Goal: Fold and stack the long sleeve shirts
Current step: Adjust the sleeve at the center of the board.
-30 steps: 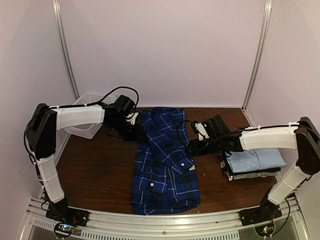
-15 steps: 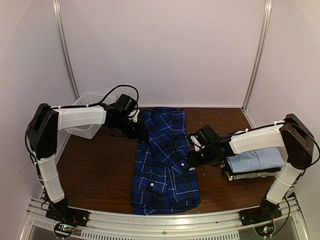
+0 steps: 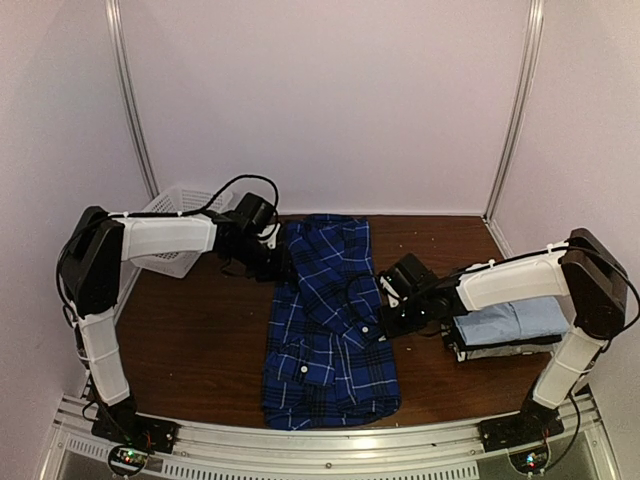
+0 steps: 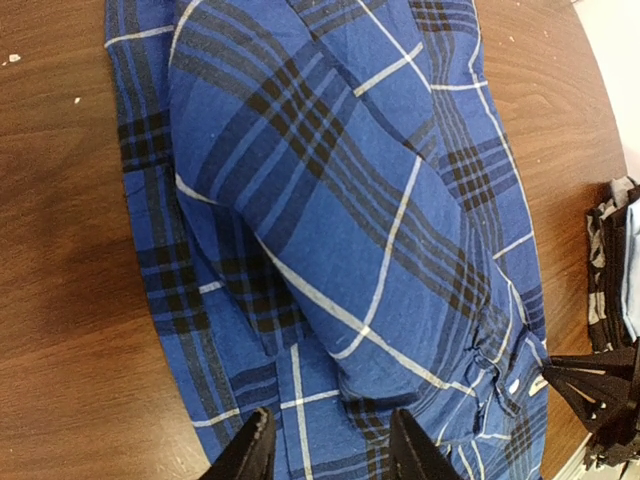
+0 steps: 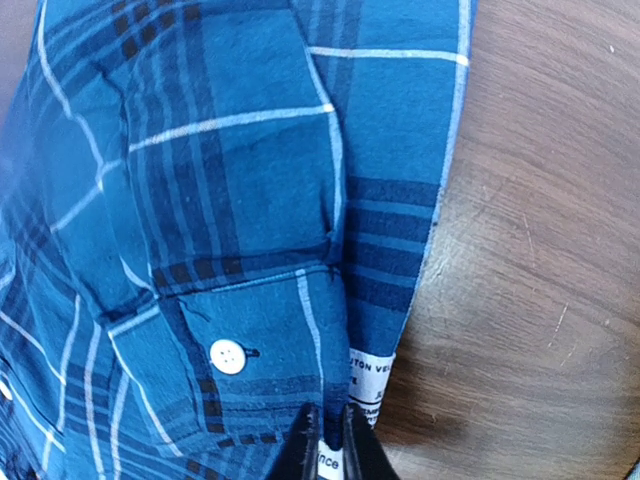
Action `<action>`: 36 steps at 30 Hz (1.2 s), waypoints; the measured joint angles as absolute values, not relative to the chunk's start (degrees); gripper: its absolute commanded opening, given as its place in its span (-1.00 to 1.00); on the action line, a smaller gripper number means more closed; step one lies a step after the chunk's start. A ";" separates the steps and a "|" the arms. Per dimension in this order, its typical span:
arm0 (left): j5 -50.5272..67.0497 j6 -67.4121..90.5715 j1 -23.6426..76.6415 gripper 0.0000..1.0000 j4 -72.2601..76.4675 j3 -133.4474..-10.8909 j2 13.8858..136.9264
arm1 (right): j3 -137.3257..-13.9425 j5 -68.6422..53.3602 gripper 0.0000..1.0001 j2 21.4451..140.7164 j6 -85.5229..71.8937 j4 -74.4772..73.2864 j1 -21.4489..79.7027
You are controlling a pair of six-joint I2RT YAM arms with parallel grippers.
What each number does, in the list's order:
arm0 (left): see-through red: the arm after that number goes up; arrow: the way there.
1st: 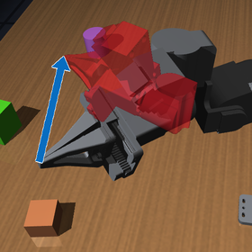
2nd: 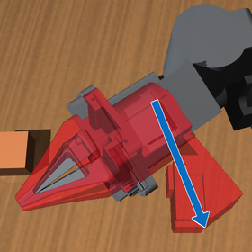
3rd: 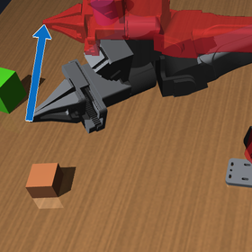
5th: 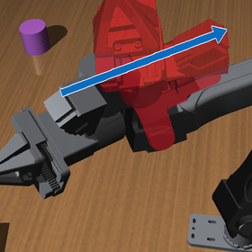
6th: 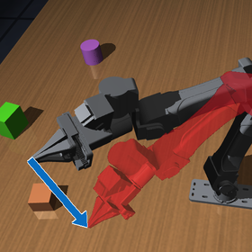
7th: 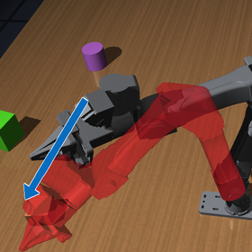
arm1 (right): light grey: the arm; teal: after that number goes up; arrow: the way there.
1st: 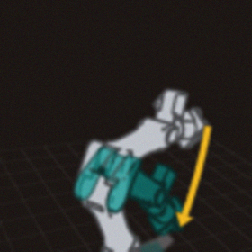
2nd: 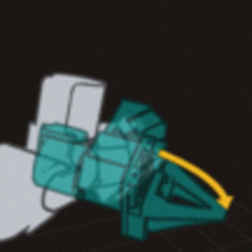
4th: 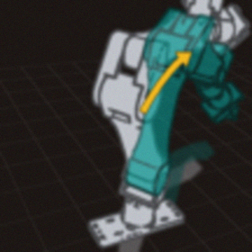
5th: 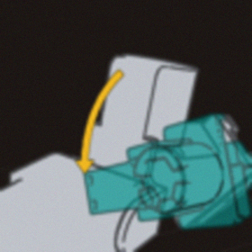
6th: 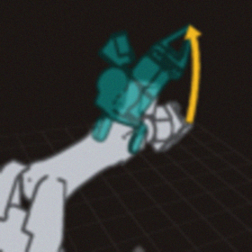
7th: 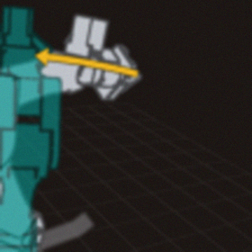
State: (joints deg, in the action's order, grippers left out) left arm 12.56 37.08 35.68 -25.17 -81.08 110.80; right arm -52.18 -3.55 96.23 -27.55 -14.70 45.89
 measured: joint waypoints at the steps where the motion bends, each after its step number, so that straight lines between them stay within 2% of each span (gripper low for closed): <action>1: 12.56 37.10 35.68 -0.24 -25.02 -80.93 110.80 | -52.27 -3.42 -1.00 96.23 -27.73 -15.11 45.95; 6: 12.53 37.28 35.68 -0.28 -23.99 -80.09 111.28 | -53.12 -3.09 -1.00 94.32 -28.49 -18.00 46.15; 17: 11.90 37.19 35.68 -0.35 -22.44 -80.16 115.33 | -58.33 -3.49 -1.00 81.19 -30.48 -22.33 45.10; 29: 10.07 37.52 35.68 -0.42 -20.69 -80.14 116.31 | -75.40 -6.00 -1.00 84.66 -31.20 -23.83 43.81; 36: 8.49 37.43 35.68 -0.42 -20.67 -80.49 116.62 | -78.32 -7.09 -1.00 88.23 -31.29 -23.90 42.22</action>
